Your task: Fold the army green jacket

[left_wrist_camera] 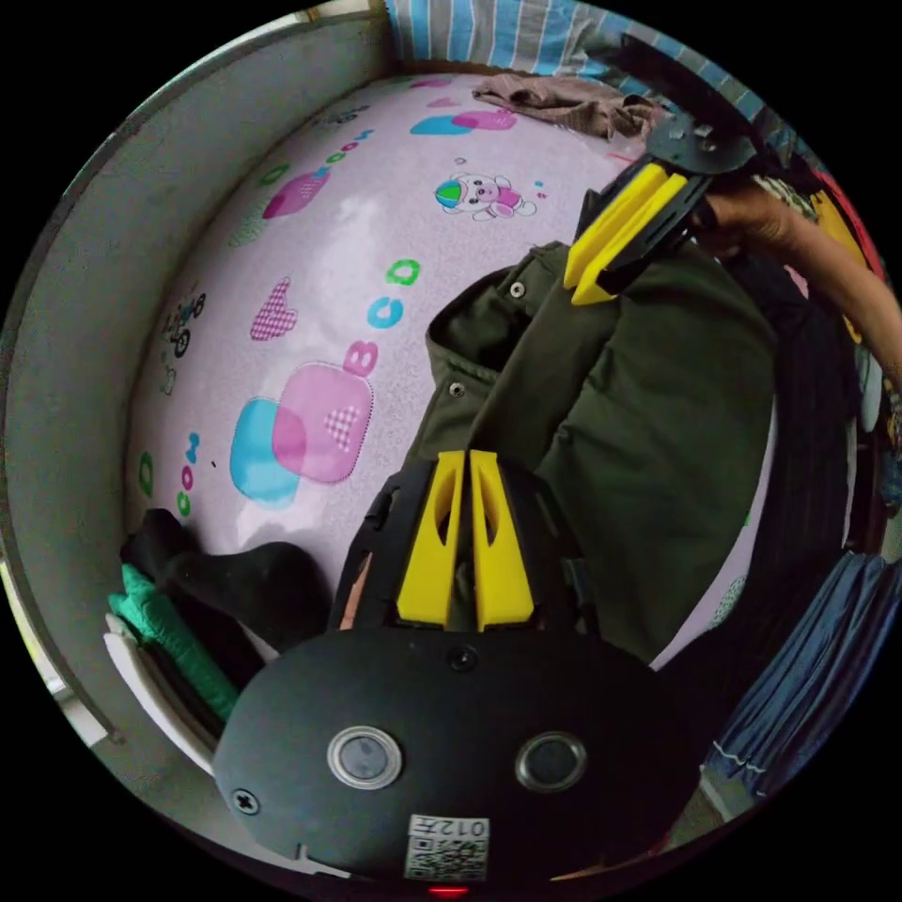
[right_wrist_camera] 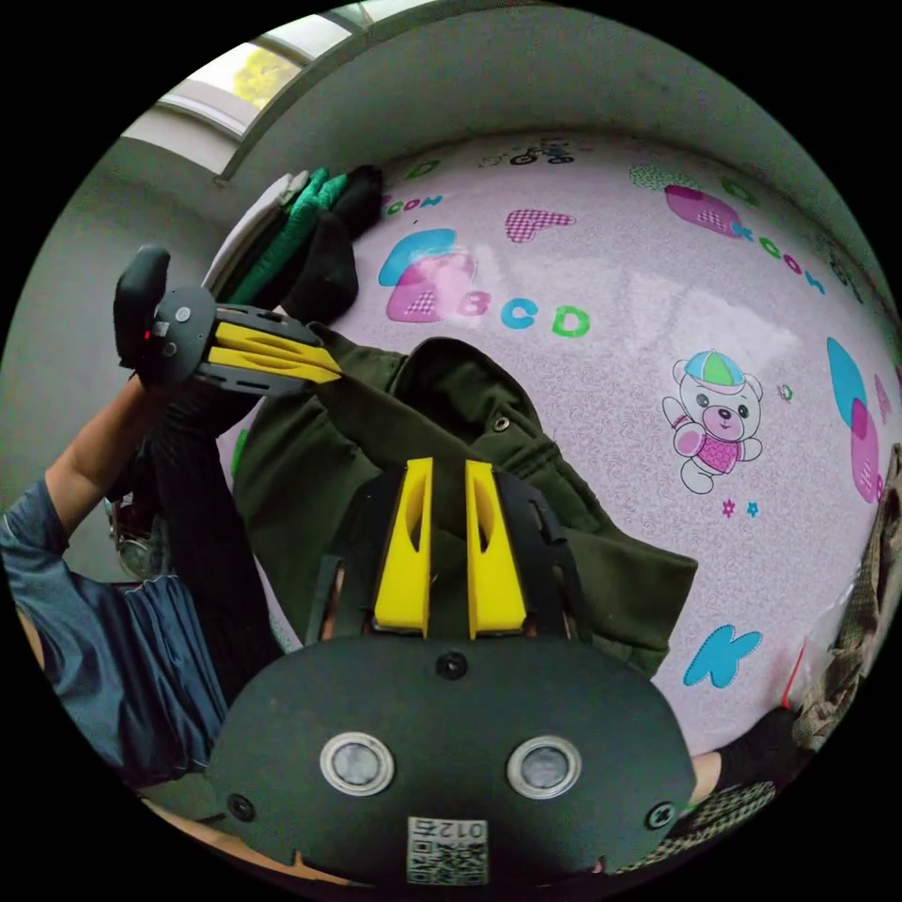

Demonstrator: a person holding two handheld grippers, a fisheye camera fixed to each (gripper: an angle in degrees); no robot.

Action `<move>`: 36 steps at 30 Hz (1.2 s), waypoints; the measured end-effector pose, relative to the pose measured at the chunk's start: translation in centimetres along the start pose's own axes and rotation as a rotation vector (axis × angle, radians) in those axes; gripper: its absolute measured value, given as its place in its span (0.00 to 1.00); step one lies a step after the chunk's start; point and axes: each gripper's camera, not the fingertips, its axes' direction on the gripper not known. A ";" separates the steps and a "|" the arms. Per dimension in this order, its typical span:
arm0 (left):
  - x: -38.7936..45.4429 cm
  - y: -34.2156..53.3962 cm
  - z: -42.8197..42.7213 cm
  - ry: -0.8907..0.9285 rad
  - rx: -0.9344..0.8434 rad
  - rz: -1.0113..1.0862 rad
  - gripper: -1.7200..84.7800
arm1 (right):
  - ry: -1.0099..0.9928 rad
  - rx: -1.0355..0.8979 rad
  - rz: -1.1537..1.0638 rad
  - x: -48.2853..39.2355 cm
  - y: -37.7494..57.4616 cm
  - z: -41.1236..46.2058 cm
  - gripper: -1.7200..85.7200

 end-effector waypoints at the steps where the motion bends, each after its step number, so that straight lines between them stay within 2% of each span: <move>1: 0.0 0.7 -0.9 0.011 0.029 -0.018 0.02 | 0.010 0.006 -0.007 -0.6 0.5 0.1 0.09; 6: 0.3 2.8 -4.2 0.021 0.089 -0.026 0.02 | 0.013 0.010 -0.068 -3.7 1.9 0.5 0.10; 10: 0.2 3.0 -5.5 0.057 0.070 -0.001 0.02 | 0.041 0.013 -0.077 -5.4 2.5 0.6 0.09; 13: -0.7 2.3 -6.3 0.154 0.014 0.025 0.02 | 0.008 0.040 -0.032 -5.7 3.7 0.5 0.09; 18: -0.9 0.7 -6.6 0.211 -0.122 0.120 0.02 | 0.003 0.051 0.082 -5.7 6.7 0.5 0.08; 22: -0.3 -0.5 -7.3 0.191 -0.191 0.186 0.02 | 0.149 0.128 0.204 -5.3 10.4 -1.1 0.08; 25: 1.0 -1.7 -8.6 0.150 -0.270 0.313 0.02 | 0.250 0.203 0.330 -4.0 13.2 -2.5 0.09; 28: 1.7 -2.3 -9.3 0.137 -0.300 0.370 0.02 | 0.240 0.215 0.418 -2.5 14.8 -2.8 0.11; 31: 2.7 -2.9 -10.1 0.117 -0.346 0.445 0.02 | 0.230 0.183 0.400 -2.5 14.6 -1.8 0.12; 36: 2.6 -2.5 -9.9 0.123 -0.347 0.424 0.02 | 0.202 0.107 0.399 -2.0 13.1 0.6 0.09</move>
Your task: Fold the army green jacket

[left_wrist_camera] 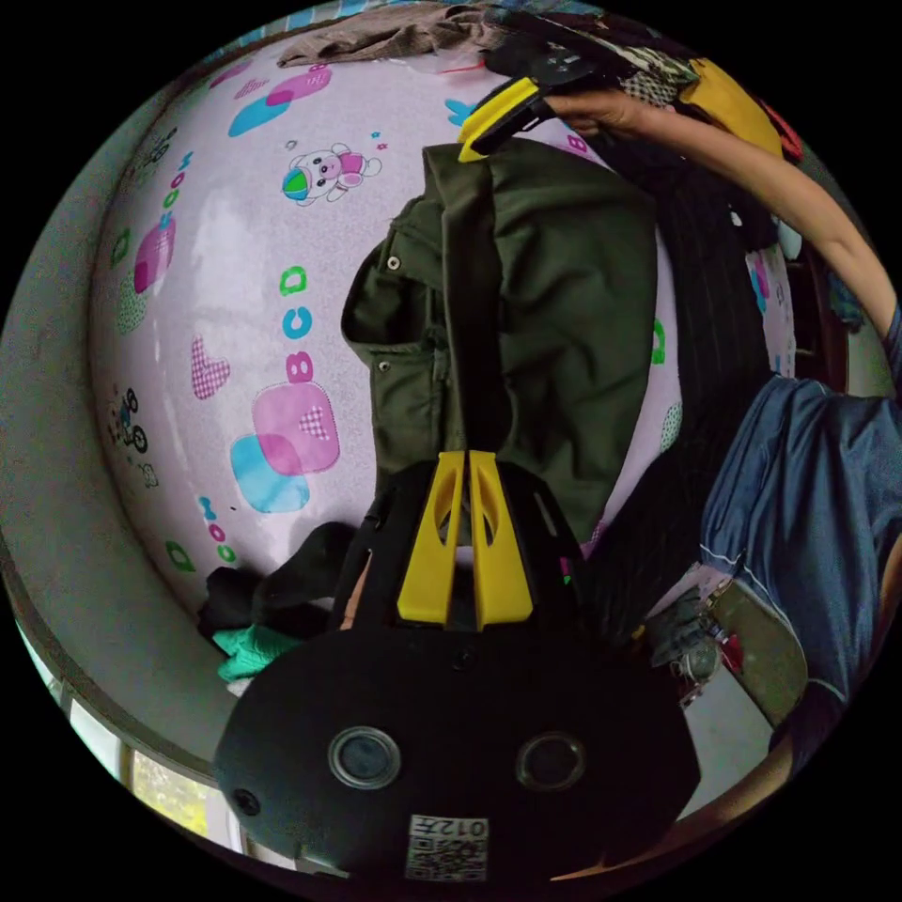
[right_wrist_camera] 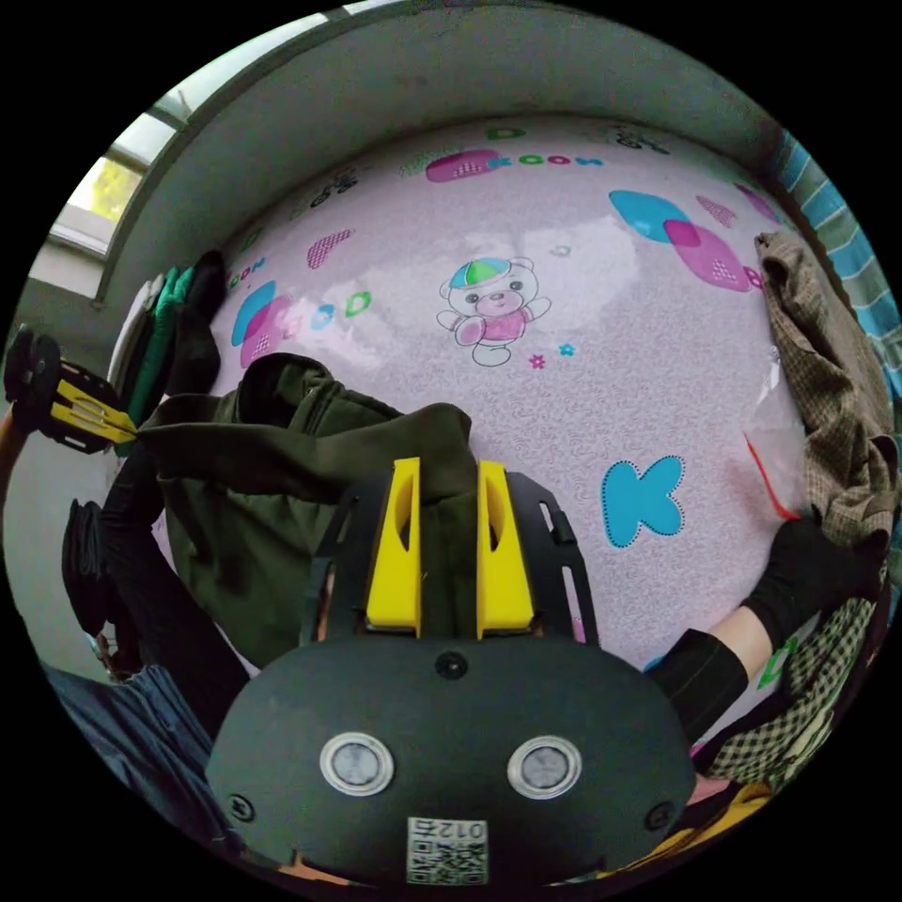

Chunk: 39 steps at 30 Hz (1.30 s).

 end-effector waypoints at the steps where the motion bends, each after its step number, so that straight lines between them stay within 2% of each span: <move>1: -0.2 0.2 0.5 0.001 0.005 -0.026 0.02 | 0.020 0.004 -0.001 -0.3 0.1 0.1 0.07; 4: -0.8 1.1 1.4 0.020 0.038 -0.095 0.02 | 0.073 0.051 -0.060 -2.1 1.2 -1.1 0.03; 10: -1.8 5.8 3.1 0.030 0.232 -0.350 0.02 | 0.092 0.247 -0.123 -5.2 5.3 -7.6 0.01; 13: -1.2 10.0 3.3 0.026 0.382 -0.495 0.02 | 0.041 0.360 -0.153 -6.6 6.9 -11.9 0.01; 16: -0.2 12.6 3.4 -0.017 0.465 -0.546 0.02 | 0.061 0.437 -0.229 -8.7 7.2 -15.0 0.01; 19: -0.1 14.1 4.7 -0.033 0.510 -0.628 0.02 | 0.096 0.397 -0.237 -8.7 4.6 -13.5 0.01; 26: -0.8 12.3 8.1 -0.095 0.433 -0.679 0.02 | -0.029 0.277 0.021 -2.3 -1.4 -5.7 0.01; 29: -1.0 11.6 9.8 -0.113 0.389 -0.681 0.02 | 0.036 0.226 0.015 -2.2 -2.9 -4.1 0.02; 33: -1.7 12.9 10.9 -0.051 0.428 -0.720 0.02 | 0.060 0.207 0.025 -2.3 -4.6 -5.5 0.04; 36: -1.4 14.7 10.8 -0.032 0.472 -0.739 0.02 | 0.182 0.328 -0.076 -4.8 -5.9 -9.7 0.05; 39: -0.9 16.3 10.6 -0.033 0.505 -0.755 0.02 | 0.035 0.183 -0.269 -7.8 -10.4 -10.5 0.09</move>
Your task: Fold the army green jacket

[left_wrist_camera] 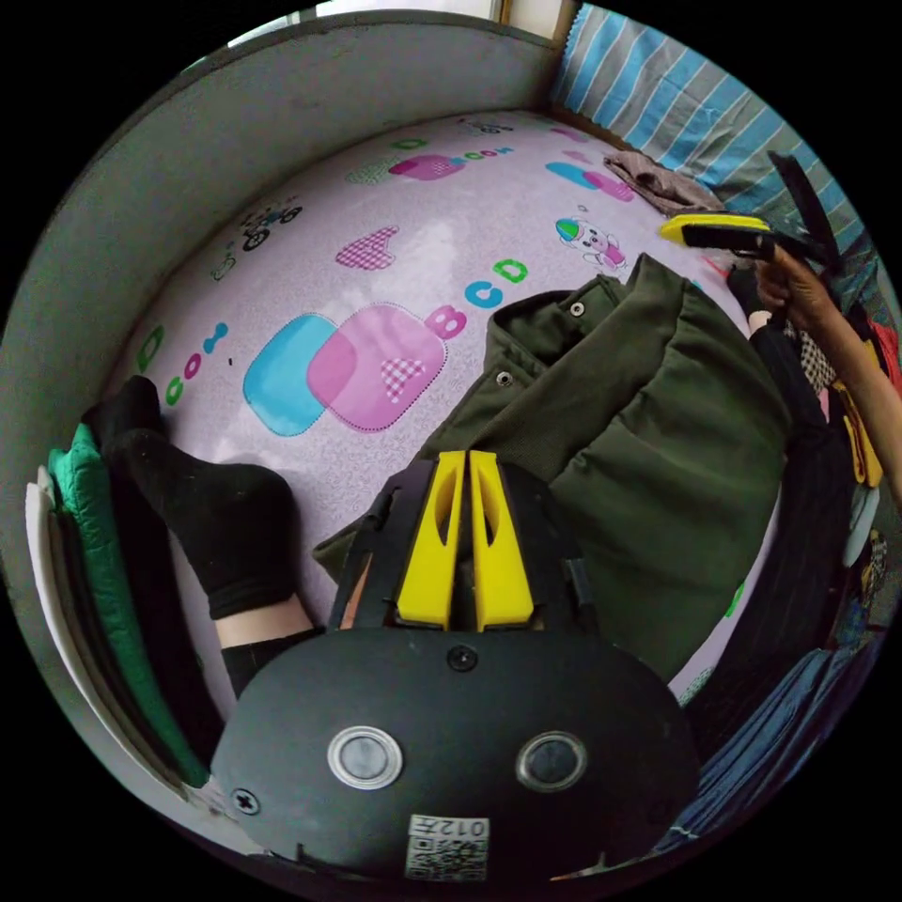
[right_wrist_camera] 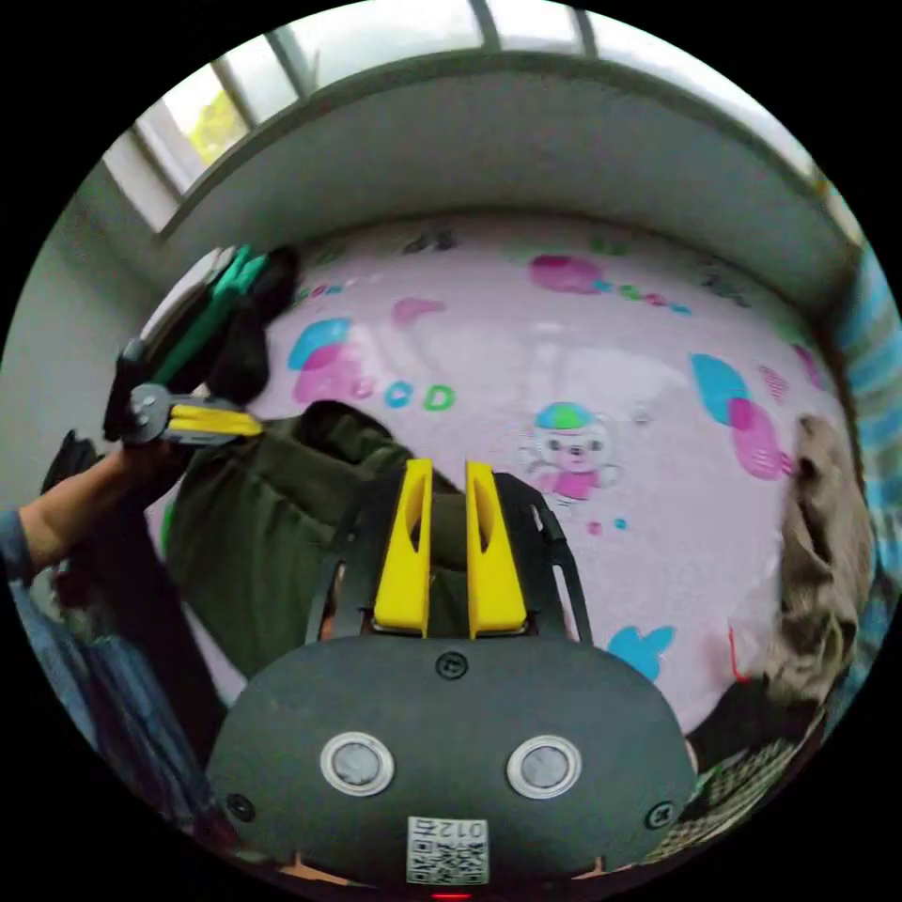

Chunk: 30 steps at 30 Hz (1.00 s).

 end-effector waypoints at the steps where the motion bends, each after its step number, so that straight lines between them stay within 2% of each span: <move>1: -0.1 0.2 -0.2 0.000 0.004 -0.002 0.02 | -0.098 -0.093 -0.046 -0.3 -2.3 1.1 0.09; 8: -1.1 2.0 -2.3 -0.004 0.027 -0.002 0.02 | -0.282 -0.436 -0.131 0.2 -12.1 6.2 0.11; 11: -1.8 2.7 -2.8 0.009 0.033 -0.001 0.02 | -0.243 -0.516 -0.169 0.4 -14.2 6.2 0.07; 15: -2.6 3.8 -3.3 0.017 0.044 0.003 0.02 | -0.247 -0.544 -0.207 1.0 -16.1 4.5 0.06; 19: -3.4 4.5 -3.5 0.031 0.051 -0.011 0.02 | -0.256 -0.535 -0.170 2.9 -18.1 3.6 0.10; 25: -4.3 5.4 -3.9 0.038 0.049 -0.018 0.02 | -0.391 -0.597 -0.166 4.3 -19.4 4.8 0.11; 30: -4.8 6.3 -4.8 0.027 0.073 -0.008 0.02 | -0.287 -0.570 -0.236 3.6 -19.7 2.9 0.07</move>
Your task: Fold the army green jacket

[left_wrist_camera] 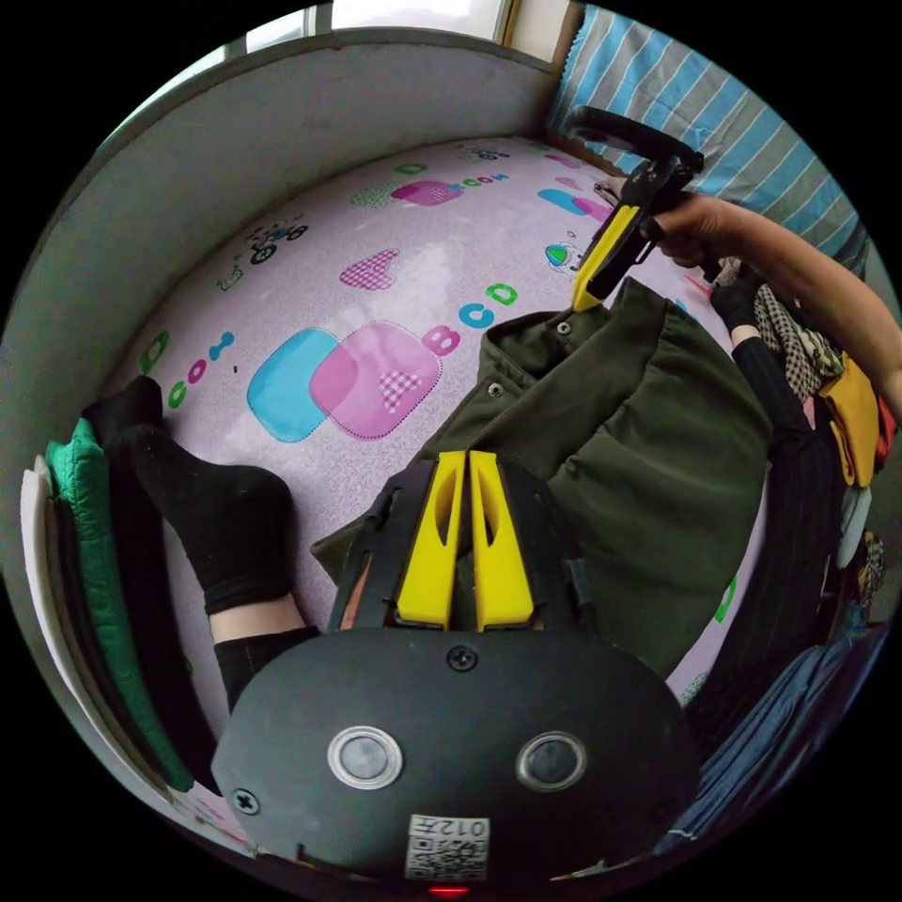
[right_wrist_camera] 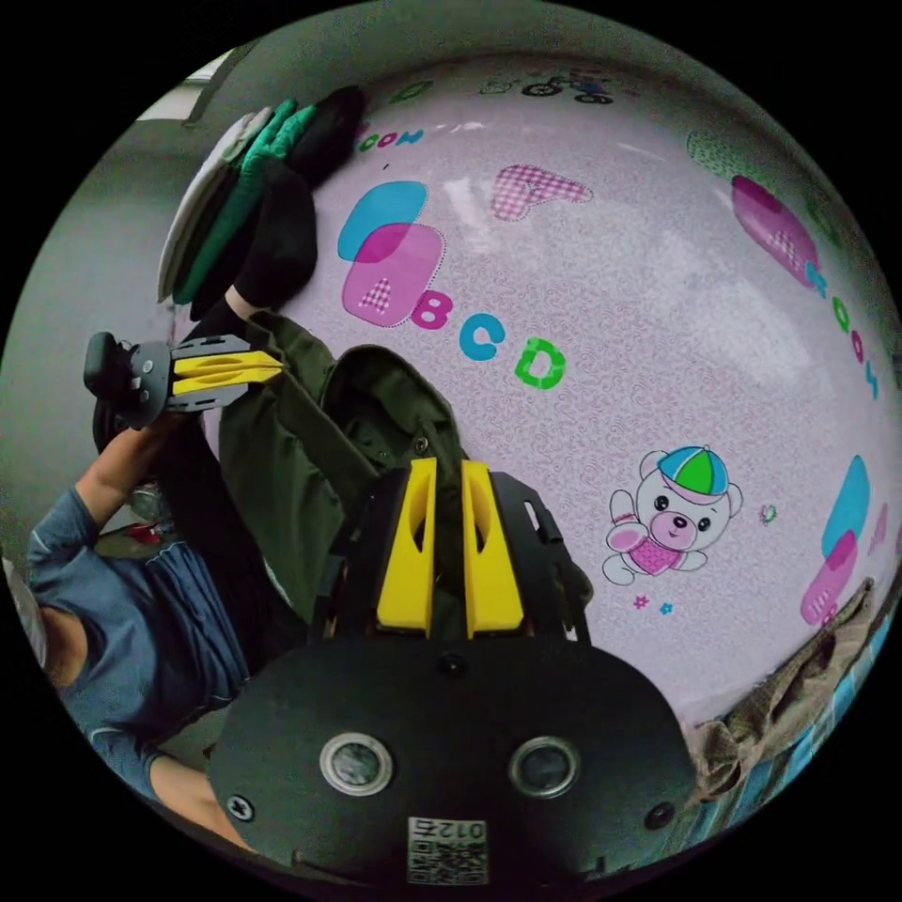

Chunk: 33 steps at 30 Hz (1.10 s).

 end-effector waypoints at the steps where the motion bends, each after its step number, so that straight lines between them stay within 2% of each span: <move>1: 0.0 0.1 -0.1 -0.001 0.004 0.000 0.02 | 0.036 0.001 -0.005 -0.6 0.2 -0.6 0.07; 5: -0.4 0.6 -0.6 0.001 0.018 -0.004 0.02 | 0.164 0.031 -0.122 -3.9 1.4 -2.1 0.04; 9: -0.7 0.9 -1.6 -0.019 0.043 -0.027 0.02 | 0.109 0.081 -0.264 -5.1 1.6 -3.2 0.02; 14: -0.3 0.8 -3.1 -0.059 0.066 -0.031 0.02 | -0.004 -0.004 -0.209 -1.6 -1.4 1.1 0.03; 21: -1.5 -1.2 0.4 -0.047 -0.035 -0.043 0.02 | 0.066 -0.003 -0.161 -2.8 -1.3 3.4 0.06; 23: -2.0 -1.4 1.7 -0.022 -0.051 -0.061 0.02 | 0.144 0.058 -0.151 -4.4 -0.3 2.6 0.09; 27: -2.2 -2.0 2.9 -0.015 -0.058 -0.074 0.02 | 0.172 0.199 -0.106 -6.0 1.5 0.9 0.09; 29: -2.3 -2.5 3.4 -0.011 -0.069 -0.078 0.02 | 0.061 0.299 -0.094 -6.7 3.0 0.2 0.08; 33: -2.8 -3.7 4.7 0.018 -0.109 -0.084 0.02 | -0.023 0.301 -0.122 -9.1 4.4 2.4 0.06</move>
